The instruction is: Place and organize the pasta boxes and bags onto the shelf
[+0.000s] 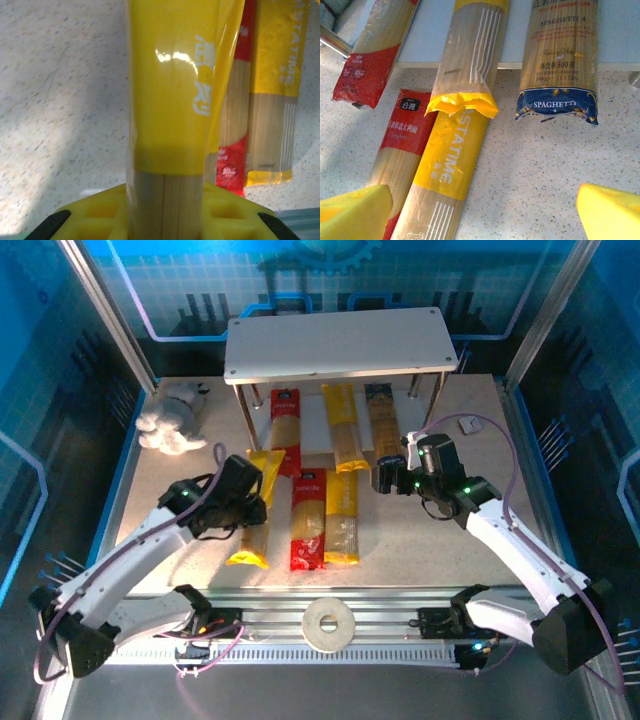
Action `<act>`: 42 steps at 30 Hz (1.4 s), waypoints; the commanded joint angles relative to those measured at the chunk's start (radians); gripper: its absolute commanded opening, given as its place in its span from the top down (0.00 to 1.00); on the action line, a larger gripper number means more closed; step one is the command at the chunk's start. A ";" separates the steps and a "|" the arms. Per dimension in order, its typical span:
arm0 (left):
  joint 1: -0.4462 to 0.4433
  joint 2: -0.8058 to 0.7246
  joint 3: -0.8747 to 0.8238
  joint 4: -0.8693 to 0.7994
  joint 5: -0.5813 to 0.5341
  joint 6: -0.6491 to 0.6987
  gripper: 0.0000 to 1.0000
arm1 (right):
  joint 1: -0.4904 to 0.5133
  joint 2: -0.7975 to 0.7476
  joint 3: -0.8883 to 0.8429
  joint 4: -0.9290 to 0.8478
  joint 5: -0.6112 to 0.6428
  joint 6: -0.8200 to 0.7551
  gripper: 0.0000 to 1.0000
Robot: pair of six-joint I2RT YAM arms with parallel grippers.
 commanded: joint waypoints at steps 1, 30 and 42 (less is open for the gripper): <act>0.004 0.067 0.101 0.235 0.021 0.081 0.84 | -0.015 -0.021 0.009 -0.016 0.008 -0.016 0.05; 0.121 0.860 0.742 0.491 -0.002 0.143 0.84 | -0.049 -0.064 0.012 -0.086 0.048 -0.052 0.03; 0.130 0.942 0.809 0.448 -0.099 0.099 0.84 | -0.078 -0.042 -0.002 -0.069 0.015 -0.052 0.03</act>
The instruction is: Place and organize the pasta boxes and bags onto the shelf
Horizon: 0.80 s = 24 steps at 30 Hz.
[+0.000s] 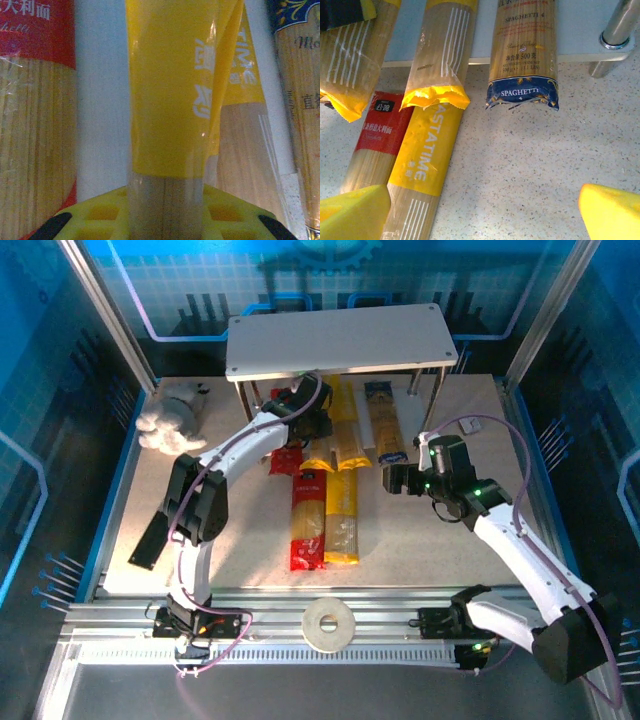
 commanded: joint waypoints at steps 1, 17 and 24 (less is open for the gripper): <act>0.032 0.007 0.062 0.073 -0.045 -0.022 0.84 | -0.017 0.007 -0.003 -0.002 -0.022 -0.012 0.03; 0.009 0.038 -0.005 0.179 -0.163 -0.089 0.84 | -0.019 0.012 0.000 -0.013 -0.028 -0.015 0.03; 0.008 0.083 0.011 0.165 -0.142 -0.113 0.79 | -0.019 0.015 0.003 -0.016 -0.028 -0.016 0.03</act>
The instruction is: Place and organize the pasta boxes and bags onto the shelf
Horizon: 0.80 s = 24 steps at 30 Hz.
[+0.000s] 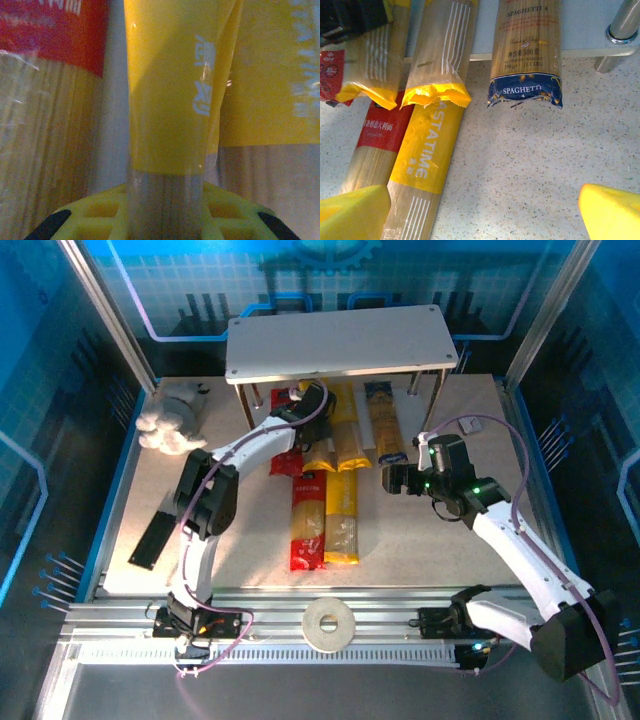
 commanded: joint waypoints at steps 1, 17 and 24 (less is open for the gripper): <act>0.011 -0.001 0.039 0.076 -0.025 -0.030 0.77 | -0.013 -0.001 0.002 -0.015 -0.005 -0.016 0.03; 0.012 0.004 0.007 0.127 -0.009 -0.028 0.31 | -0.015 -0.004 0.002 -0.024 -0.008 -0.015 0.03; 0.005 -0.062 -0.067 0.228 0.025 0.024 0.13 | -0.014 -0.012 0.003 -0.031 -0.006 -0.011 0.02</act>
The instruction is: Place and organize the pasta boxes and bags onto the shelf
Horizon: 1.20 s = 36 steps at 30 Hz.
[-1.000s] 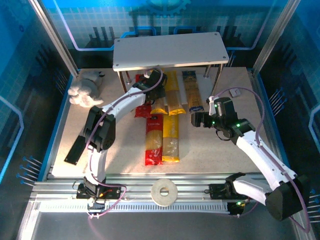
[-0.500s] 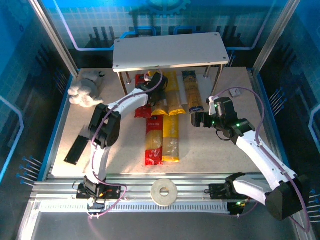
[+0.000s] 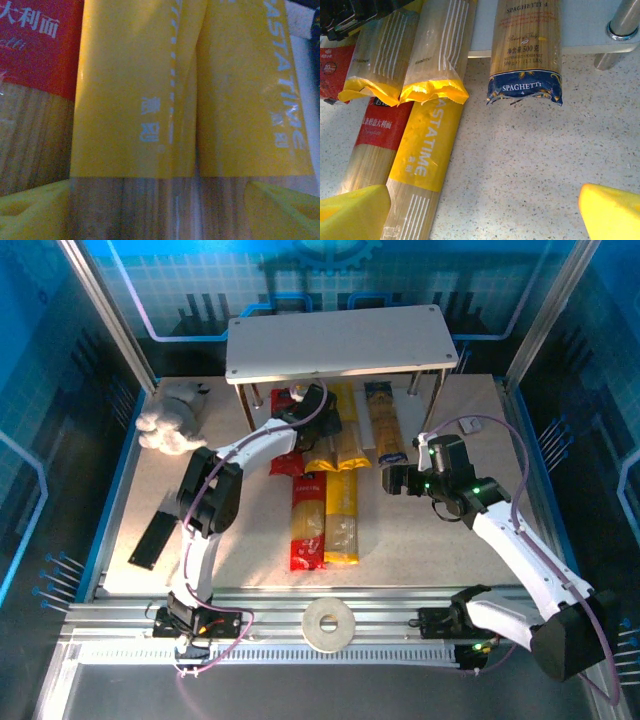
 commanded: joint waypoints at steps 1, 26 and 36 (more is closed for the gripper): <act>-0.001 -0.087 -0.060 0.119 0.024 0.048 0.12 | -0.015 -0.013 0.003 -0.024 -0.007 -0.010 0.03; -0.293 -0.897 -0.736 -0.035 -0.238 0.106 0.10 | 0.269 0.088 -0.078 -0.052 -0.014 0.202 0.02; -0.226 -1.209 -0.938 -0.171 -0.263 -0.011 0.07 | 0.441 0.427 0.033 0.020 0.086 0.343 0.00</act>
